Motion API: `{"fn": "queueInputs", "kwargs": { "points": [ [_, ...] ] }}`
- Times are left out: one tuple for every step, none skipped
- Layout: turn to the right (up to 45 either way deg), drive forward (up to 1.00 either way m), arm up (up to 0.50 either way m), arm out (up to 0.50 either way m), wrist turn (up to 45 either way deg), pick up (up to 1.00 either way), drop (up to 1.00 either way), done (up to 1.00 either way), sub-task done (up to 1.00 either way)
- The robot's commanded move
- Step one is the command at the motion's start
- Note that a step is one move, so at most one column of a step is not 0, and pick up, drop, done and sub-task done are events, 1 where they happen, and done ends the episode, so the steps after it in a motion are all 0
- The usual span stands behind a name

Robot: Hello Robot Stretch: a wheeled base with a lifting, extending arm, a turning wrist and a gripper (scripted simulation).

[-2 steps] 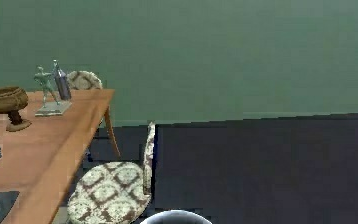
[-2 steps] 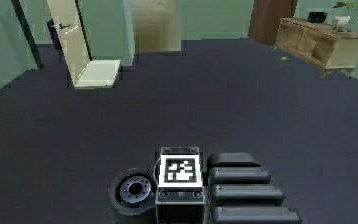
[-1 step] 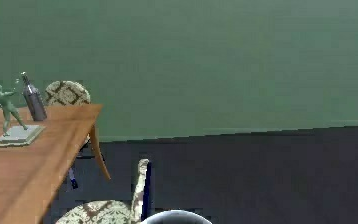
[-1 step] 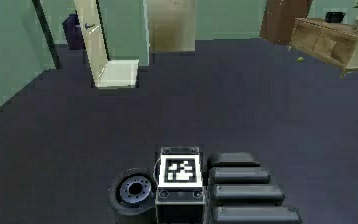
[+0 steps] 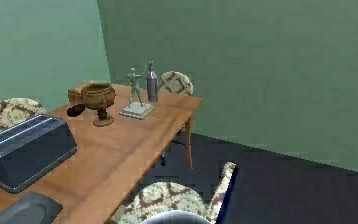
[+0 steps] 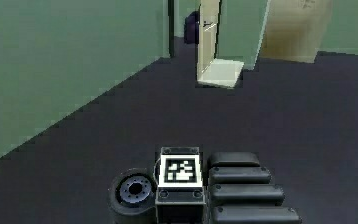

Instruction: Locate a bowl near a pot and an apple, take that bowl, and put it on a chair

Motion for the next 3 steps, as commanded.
{"fn": "queueInputs", "kwargs": {
  "points": [
    [-3.0,0.0,0.0,0.0,0.0,0.0,0.0,0.0,0.0],
    [30.0,0.0,0.0,0.0,0.0,0.0,0.0,0.0,0.0],
    [-27.0,0.0,0.0,0.0,0.0,0.0,0.0,0.0,0.0]
  ]
}}
